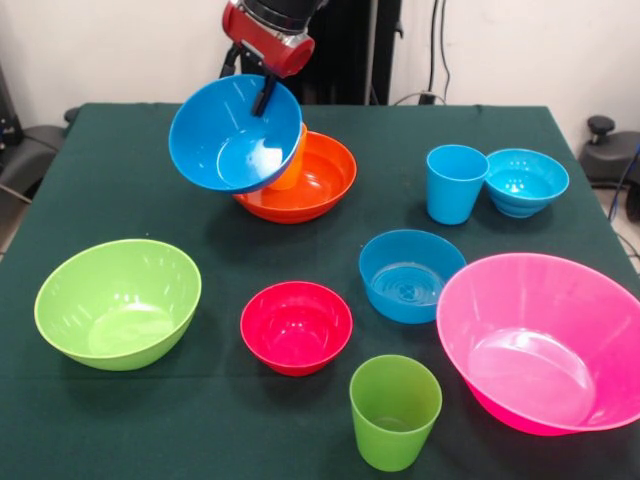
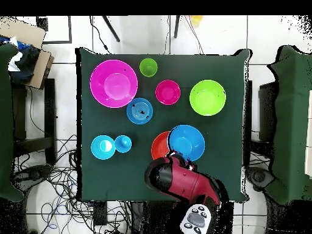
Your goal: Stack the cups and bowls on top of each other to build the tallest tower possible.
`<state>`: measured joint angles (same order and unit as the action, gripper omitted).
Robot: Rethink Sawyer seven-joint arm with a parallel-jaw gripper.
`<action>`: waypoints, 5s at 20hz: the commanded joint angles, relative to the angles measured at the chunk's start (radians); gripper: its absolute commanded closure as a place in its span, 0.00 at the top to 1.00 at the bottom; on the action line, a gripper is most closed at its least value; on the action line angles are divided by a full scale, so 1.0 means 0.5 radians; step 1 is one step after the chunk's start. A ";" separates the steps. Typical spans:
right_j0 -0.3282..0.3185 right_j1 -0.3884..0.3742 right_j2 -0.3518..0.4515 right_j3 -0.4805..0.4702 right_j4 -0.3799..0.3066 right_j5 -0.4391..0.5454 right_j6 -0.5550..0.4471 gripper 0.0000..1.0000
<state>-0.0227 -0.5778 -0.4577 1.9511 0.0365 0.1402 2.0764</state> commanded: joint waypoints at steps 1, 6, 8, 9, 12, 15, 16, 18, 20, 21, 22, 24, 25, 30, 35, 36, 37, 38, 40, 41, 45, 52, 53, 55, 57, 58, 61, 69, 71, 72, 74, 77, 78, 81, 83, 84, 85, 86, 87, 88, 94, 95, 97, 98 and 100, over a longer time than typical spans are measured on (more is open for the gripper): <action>0.027 0.008 0.163 -0.044 -0.038 0.241 0.142 1.00; 0.020 0.003 0.172 -0.029 -0.034 0.216 0.154 0.00; 0.011 -0.001 0.182 -0.027 -0.033 0.221 0.148 0.00; 0.009 -0.003 0.183 -0.026 -0.037 0.217 0.149 0.00; 0.003 -0.004 0.189 -0.025 -0.037 0.216 0.150 0.00; 0.001 -0.004 0.192 -0.023 -0.035 0.215 0.151 0.00; 0.003 -0.004 0.190 -0.025 -0.036 0.216 0.150 0.00; 0.002 -0.004 0.192 -0.027 -0.036 0.222 0.148 0.00; 0.004 -0.001 0.192 -0.034 -0.046 0.208 0.138 0.00; 0.004 -0.003 0.192 -0.044 -0.047 0.237 0.128 0.00; 0.023 -0.008 0.170 -0.056 -0.050 0.255 0.125 0.00; 0.052 -0.032 0.147 -0.039 -0.039 0.290 0.142 0.00; 0.062 -0.055 0.138 -0.028 -0.037 0.318 0.143 0.00; 0.149 -0.246 0.056 0.042 -0.027 0.586 0.152 0.00; 0.222 -0.500 -0.035 0.124 -0.046 0.863 0.144 0.00; 0.222 -0.528 -0.047 0.130 -0.058 0.872 0.131 0.00; 0.210 -0.540 -0.041 0.140 -0.061 0.868 0.125 0.00; 0.198 -0.552 -0.036 0.151 -0.064 0.865 0.118 0.00; 0.155 -0.544 -0.002 0.182 -0.067 0.791 0.112 0.00; 0.140 -0.527 0.021 0.205 -0.066 0.739 0.121 0.00; 0.086 -0.514 0.079 0.260 -0.070 0.639 0.124 0.00; 0.054 -0.470 0.134 0.306 -0.064 0.512 0.166 0.00; 0.047 -0.464 0.143 0.314 -0.063 0.490 0.169 0.00; 0.041 -0.436 0.158 0.327 -0.059 0.435 0.191 0.00; 0.020 -0.402 0.184 0.339 -0.055 0.364 0.205 0.00; 0.008 -0.382 0.200 0.346 -0.051 0.324 0.212 0.00; -0.022 -0.360 0.223 0.366 -0.053 0.248 0.216 0.00; -0.086 -0.343 0.275 0.417 -0.057 0.106 0.213 0.00; -0.099 -0.345 0.281 0.421 -0.057 0.098 0.211 0.00; -0.112 -0.349 0.286 0.427 -0.059 0.094 0.205 0.00; -0.141 -0.350 0.300 0.440 -0.065 0.073 0.200 0.00; -0.183 -0.355 0.309 0.446 -0.080 0.073 0.177 0.00; -0.202 -0.352 0.313 0.444 -0.085 0.072 0.167 0.00; -0.232 -0.349 0.324 0.447 -0.092 0.060 0.161 0.00; -0.232 -0.350 0.327 0.452 -0.093 0.055 0.168 0.00; -0.250 -0.359 0.330 0.460 -0.103 0.050 0.158 0.00; -0.258 -0.359 0.332 0.463 -0.108 0.042 0.156 0.00; -0.265 -0.359 0.334 0.465 -0.113 0.034 0.154 0.00; -0.273 -0.359 0.336 0.468 -0.118 0.026 0.152 0.00; -0.282 -0.337 0.343 0.463 -0.124 -0.007 0.157 0.00; -0.194 -0.245 0.352 0.445 -0.096 -0.116 0.235 0.00; -0.194 -0.236 0.351 0.444 -0.095 -0.130 0.238 0.00; -0.191 -0.218 0.353 0.440 -0.088 -0.151 0.244 0.00; -0.185 -0.210 0.351 0.435 -0.082 -0.157 0.247 0.00; -0.176 -0.191 0.350 0.429 -0.072 -0.173 0.253 0.00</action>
<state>-0.1334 -0.7537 -0.3991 2.1350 0.0363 0.1259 2.0764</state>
